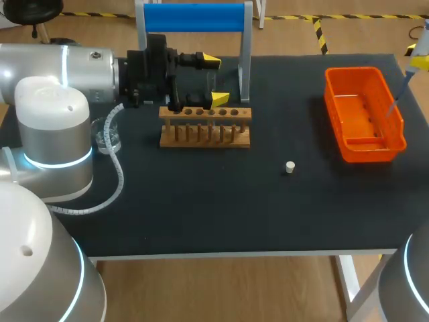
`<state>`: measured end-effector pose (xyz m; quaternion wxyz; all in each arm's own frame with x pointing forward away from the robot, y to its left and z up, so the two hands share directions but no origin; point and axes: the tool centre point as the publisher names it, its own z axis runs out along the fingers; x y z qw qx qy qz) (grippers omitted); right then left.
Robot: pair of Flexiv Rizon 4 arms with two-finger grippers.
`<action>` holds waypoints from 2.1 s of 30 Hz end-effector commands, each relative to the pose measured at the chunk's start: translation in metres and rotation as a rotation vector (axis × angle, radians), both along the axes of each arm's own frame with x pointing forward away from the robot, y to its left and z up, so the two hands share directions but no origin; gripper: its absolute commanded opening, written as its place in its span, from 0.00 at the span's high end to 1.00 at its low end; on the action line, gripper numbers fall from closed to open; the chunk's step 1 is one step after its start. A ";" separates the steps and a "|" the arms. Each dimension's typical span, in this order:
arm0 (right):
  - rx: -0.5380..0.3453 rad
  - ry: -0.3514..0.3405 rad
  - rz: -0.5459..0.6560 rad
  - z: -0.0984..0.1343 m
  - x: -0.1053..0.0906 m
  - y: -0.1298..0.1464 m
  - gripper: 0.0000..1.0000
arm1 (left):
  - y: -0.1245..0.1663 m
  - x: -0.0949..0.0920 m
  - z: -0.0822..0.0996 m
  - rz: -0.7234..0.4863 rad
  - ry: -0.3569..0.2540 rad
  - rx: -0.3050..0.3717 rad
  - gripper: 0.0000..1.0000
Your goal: Invert the test tube, pick up the pipette, mount the tip to pipette, aspirate from beaker and dispense into the tube, eject the tip, return the pipette, and cap with the stopper.
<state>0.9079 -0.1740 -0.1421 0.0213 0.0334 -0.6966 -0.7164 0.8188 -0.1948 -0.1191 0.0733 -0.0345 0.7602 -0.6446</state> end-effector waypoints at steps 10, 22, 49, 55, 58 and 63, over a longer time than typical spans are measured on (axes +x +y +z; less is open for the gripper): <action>-0.010 0.006 0.104 -0.009 0.011 -0.001 1.00 | 0.000 0.000 0.000 0.000 0.001 0.001 0.00; -0.049 -0.003 0.101 -0.013 0.009 0.003 1.00 | 0.000 0.000 0.000 0.000 0.001 0.001 0.00; -0.021 -0.017 0.072 -0.013 0.008 0.003 1.00 | 0.000 0.000 0.000 0.000 0.001 0.001 0.00; -0.021 -0.017 0.072 -0.013 0.008 0.003 1.00 | -0.003 0.002 -0.001 0.000 0.002 -0.005 0.00; -0.021 -0.017 0.072 -0.013 0.008 0.003 1.00 | -0.014 0.010 -0.005 0.019 0.037 -0.005 0.00; -0.021 -0.017 0.072 -0.013 0.008 0.003 1.00 | -0.044 0.022 -0.004 0.029 0.062 0.003 0.00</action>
